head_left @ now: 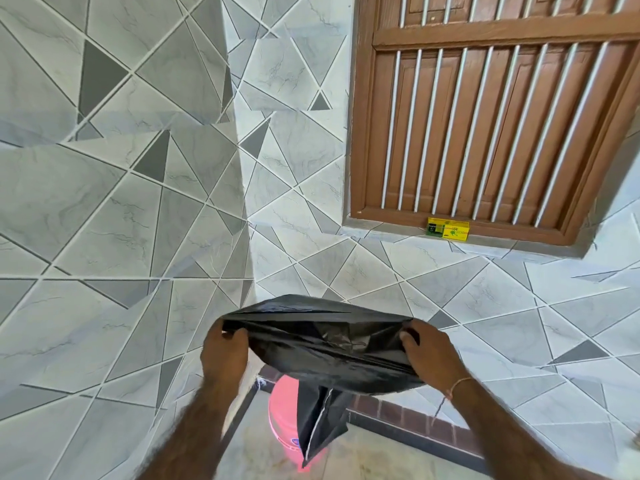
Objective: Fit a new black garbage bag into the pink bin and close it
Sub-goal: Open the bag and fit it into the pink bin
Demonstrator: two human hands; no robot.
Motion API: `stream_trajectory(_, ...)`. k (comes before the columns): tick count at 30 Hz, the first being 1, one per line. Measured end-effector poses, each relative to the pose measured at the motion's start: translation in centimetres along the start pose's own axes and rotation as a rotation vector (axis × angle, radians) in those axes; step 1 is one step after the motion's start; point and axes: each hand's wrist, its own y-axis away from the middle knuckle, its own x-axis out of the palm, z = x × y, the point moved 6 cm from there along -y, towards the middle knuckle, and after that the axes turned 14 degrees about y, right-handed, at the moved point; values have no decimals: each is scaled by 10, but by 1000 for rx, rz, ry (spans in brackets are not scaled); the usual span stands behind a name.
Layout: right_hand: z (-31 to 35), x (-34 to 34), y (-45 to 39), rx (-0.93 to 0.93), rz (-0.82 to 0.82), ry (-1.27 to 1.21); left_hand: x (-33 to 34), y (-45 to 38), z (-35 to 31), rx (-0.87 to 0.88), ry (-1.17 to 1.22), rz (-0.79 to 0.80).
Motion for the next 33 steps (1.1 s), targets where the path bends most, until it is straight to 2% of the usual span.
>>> stream_trajectory(2, 0, 6, 4, -10, 68, -21, 6, 0, 8, -11, 90, 60)
stream_trajectory(4, -1, 13, 5, -7, 131, 62, 14, -2, 7, 14, 61, 106)
stream_trajectory(6, -4, 16, 5, 16, 176, 106, 23, 1, 1, 59, -80, 184)
stream_trajectory(9, -13, 14, 3, 114, 153, 51, 35, 9, -1, 118, -506, 317)
stream_trajectory(12, -23, 7, 1, 257, 45, -83, 30, 4, 6, 97, -649, 215)
stream_trajectory(16, -37, 16, -1, 434, -29, -413, 23, 13, -3, 70, -440, 16)
stream_trajectory(19, -41, 21, -3, 449, -33, -508, 24, 14, 0, 96, -392, 22)
stream_trajectory(21, -40, 18, -4, 403, -7, -403, 34, 11, 4, 164, -504, 130)
stream_trajectory(25, -33, 16, -7, 326, 121, -2, 54, 9, 17, 211, -868, 450)
stream_trajectory(29, -27, 12, -8, 267, 183, 218, 63, 4, 20, 226, -1061, 631)
stream_trajectory(31, -15, -3, -11, 219, 133, 262, 66, 5, -7, 298, -1104, 580)
stream_trajectory(33, -1, -37, -19, 184, -40, 214, 63, 5, -62, 465, -1000, 365)
